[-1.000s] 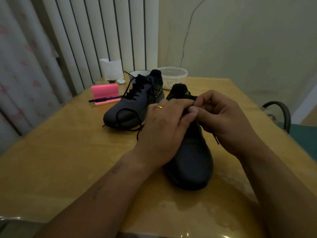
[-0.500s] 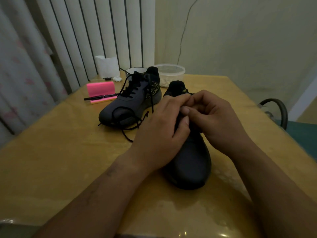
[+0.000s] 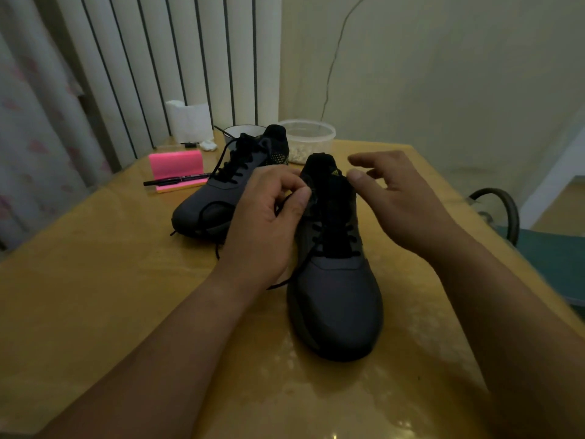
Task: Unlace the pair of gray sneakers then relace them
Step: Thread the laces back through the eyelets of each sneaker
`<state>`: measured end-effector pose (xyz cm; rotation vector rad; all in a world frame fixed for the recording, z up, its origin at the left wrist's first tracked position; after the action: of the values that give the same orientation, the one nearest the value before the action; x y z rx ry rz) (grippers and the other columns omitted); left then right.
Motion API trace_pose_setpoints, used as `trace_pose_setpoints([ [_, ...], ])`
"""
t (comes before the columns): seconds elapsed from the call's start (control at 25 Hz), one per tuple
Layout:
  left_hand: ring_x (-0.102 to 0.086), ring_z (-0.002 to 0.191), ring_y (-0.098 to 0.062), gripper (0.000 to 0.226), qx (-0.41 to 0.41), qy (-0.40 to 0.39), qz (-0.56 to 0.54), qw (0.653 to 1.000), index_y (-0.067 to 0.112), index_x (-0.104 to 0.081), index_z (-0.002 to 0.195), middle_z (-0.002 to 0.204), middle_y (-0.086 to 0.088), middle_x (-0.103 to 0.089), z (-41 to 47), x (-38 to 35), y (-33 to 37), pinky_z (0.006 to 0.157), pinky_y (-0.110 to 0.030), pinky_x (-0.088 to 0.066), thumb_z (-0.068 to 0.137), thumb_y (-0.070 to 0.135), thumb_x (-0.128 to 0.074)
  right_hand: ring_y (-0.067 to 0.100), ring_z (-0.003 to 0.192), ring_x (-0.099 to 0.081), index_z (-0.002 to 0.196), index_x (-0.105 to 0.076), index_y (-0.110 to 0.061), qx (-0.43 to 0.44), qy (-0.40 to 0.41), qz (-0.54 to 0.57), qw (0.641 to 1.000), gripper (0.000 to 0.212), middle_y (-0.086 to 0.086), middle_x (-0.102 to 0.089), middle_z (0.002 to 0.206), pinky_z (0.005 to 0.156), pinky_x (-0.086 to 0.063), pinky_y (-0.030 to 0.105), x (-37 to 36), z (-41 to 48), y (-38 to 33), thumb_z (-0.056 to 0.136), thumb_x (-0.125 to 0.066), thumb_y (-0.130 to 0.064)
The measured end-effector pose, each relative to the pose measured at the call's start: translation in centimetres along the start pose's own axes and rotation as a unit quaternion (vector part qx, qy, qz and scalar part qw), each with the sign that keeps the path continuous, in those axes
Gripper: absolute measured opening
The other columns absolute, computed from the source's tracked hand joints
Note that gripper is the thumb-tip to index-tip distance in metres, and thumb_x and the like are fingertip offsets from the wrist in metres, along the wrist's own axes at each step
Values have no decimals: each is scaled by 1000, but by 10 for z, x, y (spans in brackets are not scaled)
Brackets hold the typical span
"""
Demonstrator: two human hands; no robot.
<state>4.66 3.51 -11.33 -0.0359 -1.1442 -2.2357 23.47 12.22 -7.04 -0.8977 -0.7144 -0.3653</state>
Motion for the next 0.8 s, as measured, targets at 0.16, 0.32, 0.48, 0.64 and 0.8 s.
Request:
trace_pose_setpoints([
  [0.16,-61,116,-4,12,75,-52,-69,993,27,-63,101,138,20,-55,7,-10,-4,100,-43,-57,109,27,-53,10,112,-49,117,-68,-30,-7,-132,-91,987,32,-5,-54,123,85,-39,22,6,30,-4,99,-60,-55],
  [0.32,-68,104,-11,14,76,-76,-103,989,19,-63,107,117,6,-68,21,-8,3,92,-43,-61,110,24,-51,7,86,-59,88,-65,-14,43,-67,198,977,23,-6,-64,91,78,-46,24,9,25,-4,96,-73,-34],
  [0.48,-67,99,-20,15,62,-84,-51,993,21,-62,111,104,0,-67,27,-14,-1,87,-55,-58,110,29,-49,20,101,-71,108,-74,-13,30,-165,197,966,35,6,-73,105,88,-58,43,6,14,-1,95,-69,-46],
  [0.64,-66,106,-29,20,51,-51,-91,993,22,-61,112,110,-4,-67,20,-24,-10,89,-61,-55,108,36,-47,27,113,-70,121,-74,-10,20,-147,221,964,30,12,-75,116,103,-54,51,8,17,10,100,-67,-30],
  [0.8,-64,95,-15,17,30,-58,-96,993,16,-61,113,102,2,-65,21,-26,-17,83,-46,-57,111,26,-48,36,111,-69,126,-62,12,-57,-58,437,896,35,30,-68,122,100,-55,47,-17,16,15,105,-56,-15],
])
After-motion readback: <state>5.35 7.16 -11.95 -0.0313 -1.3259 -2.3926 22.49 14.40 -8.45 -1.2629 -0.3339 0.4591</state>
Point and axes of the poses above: each hand's wrist, its own z-axis towards the middle knuckle, its own x-axis out of the back of the hand, y = z × x, the point moved 1 cm from there along z, towards the middle knuckle
